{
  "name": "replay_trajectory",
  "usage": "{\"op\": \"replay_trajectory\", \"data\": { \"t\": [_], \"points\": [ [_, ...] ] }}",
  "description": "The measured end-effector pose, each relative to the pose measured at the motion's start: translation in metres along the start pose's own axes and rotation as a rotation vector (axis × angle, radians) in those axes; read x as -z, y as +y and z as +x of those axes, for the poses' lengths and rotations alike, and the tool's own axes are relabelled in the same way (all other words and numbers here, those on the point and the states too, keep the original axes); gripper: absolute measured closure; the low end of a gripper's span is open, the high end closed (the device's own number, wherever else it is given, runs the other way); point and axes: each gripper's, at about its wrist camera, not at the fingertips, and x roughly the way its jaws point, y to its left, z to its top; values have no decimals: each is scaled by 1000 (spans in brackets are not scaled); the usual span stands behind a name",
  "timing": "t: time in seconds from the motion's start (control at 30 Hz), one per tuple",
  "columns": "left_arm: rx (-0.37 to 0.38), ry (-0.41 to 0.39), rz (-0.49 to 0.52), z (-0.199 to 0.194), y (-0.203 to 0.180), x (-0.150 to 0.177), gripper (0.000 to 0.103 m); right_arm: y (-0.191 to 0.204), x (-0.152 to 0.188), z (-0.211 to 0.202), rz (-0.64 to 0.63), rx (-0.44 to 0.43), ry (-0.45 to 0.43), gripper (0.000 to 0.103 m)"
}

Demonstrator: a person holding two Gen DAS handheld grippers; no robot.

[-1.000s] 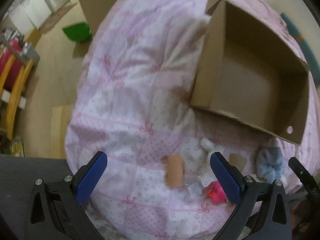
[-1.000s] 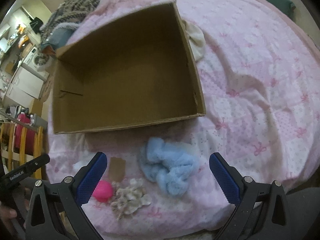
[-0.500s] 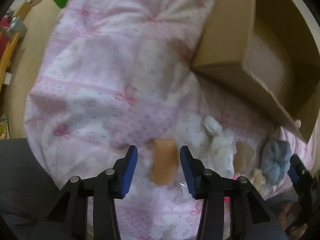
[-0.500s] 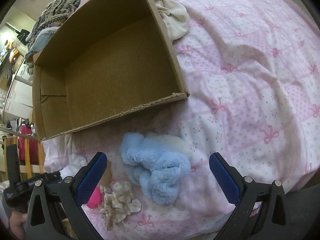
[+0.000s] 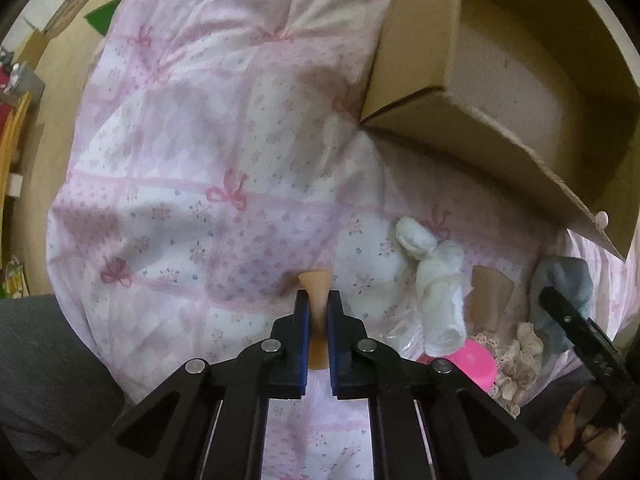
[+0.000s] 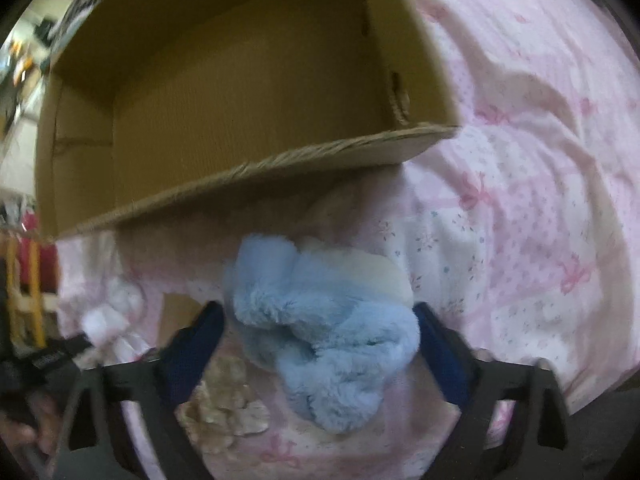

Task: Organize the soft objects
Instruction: 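Grasp the tan cardboard tube with the left tool while the right tool grasps the blue towel, then carry the blue towel with the right tool into the box and release it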

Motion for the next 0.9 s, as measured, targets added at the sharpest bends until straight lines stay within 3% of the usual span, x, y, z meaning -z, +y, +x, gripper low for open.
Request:
{"op": "replay_trajectory", "data": {
  "t": [0.03, 0.1, 0.2, 0.3, 0.67, 0.9],
  "points": [
    [-4, -12, 7, -2, -2, -1, 96, 2, 0, 1, -10, 15, -3, 23],
    [-9, -29, 13, -7, -8, -4, 97, 5, 1, 0, -26, 22, -15, 43],
    [-7, -45, 17, -12, -10, -7, 97, 9, 5, -1, -28, -22, -23, 63],
    [-3, -67, 20, -26, -13, -3, 97, 13, 8, -6, -30, -70, -35, 71],
    [45, -183, 16, -81, 2, 19, 97, 40, 41, -54, -117, -260, -136, 75],
    [65, -331, 91, -105, -6, 41, 97, 39, 50, -94, -108, -322, -246, 75]
  ]
}}
